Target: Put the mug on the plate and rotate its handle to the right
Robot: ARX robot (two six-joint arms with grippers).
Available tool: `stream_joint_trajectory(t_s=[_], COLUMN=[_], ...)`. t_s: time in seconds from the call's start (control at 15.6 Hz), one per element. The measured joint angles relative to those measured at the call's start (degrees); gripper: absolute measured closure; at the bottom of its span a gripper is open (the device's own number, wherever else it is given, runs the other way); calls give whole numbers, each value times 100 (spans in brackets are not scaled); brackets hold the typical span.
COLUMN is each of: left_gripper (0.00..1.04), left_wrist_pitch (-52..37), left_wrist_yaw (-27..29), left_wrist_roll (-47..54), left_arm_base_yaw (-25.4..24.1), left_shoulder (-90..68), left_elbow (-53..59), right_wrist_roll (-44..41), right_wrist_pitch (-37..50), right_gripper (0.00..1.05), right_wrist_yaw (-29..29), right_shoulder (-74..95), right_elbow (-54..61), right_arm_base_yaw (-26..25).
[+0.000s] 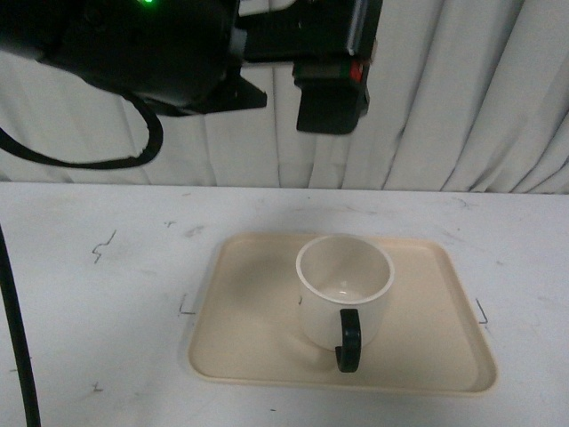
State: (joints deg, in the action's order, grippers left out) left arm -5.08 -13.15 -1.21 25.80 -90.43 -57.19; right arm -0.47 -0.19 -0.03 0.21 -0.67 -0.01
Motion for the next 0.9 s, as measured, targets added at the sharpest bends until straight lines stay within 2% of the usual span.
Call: stream_joint_trajectory(t_s=[0.06, 0.13, 0.19, 0.26, 0.32, 0.45, 0.58, 0.9], left_gripper=[15, 26, 33, 58, 78, 102, 103, 103], left_wrist_pitch=[-1670, -2855, -3460, -4981, -5073, -4874, -4793, -4308], left_wrist_yaw=[1086, 2194, 2793, 3429, 3108, 2739, 2463, 2017], left_wrist_roll=[22, 39, 50, 57, 59, 61, 70, 76], left_arm_base_yaw=[164, 160, 81, -625, -846, -1134, -1488, -1897], left_shoulder=[-219, -203, -81, 931, 1569, 1864, 2662, 3720], left_elbow=[564, 1379, 1923, 2975, 3556, 4232, 4586, 5200], right_wrist_roll=[0, 0, 0, 2, 0, 0, 2, 0], right_wrist_pitch=[4, -9, -7, -2, -2, -4, 0, -2], right_gripper=[6, 6, 6, 6, 6, 6, 6, 6], right_wrist_yaw=[0, 4, 7, 2, 0, 2, 0, 0], right_shoulder=[0, 0, 0, 0, 0, 0, 0, 0], right_elbow=[0, 0, 0, 0, 0, 0, 0, 0], right_arm_base_yaw=[0, 0, -4, 0, 0, 0, -2, 0])
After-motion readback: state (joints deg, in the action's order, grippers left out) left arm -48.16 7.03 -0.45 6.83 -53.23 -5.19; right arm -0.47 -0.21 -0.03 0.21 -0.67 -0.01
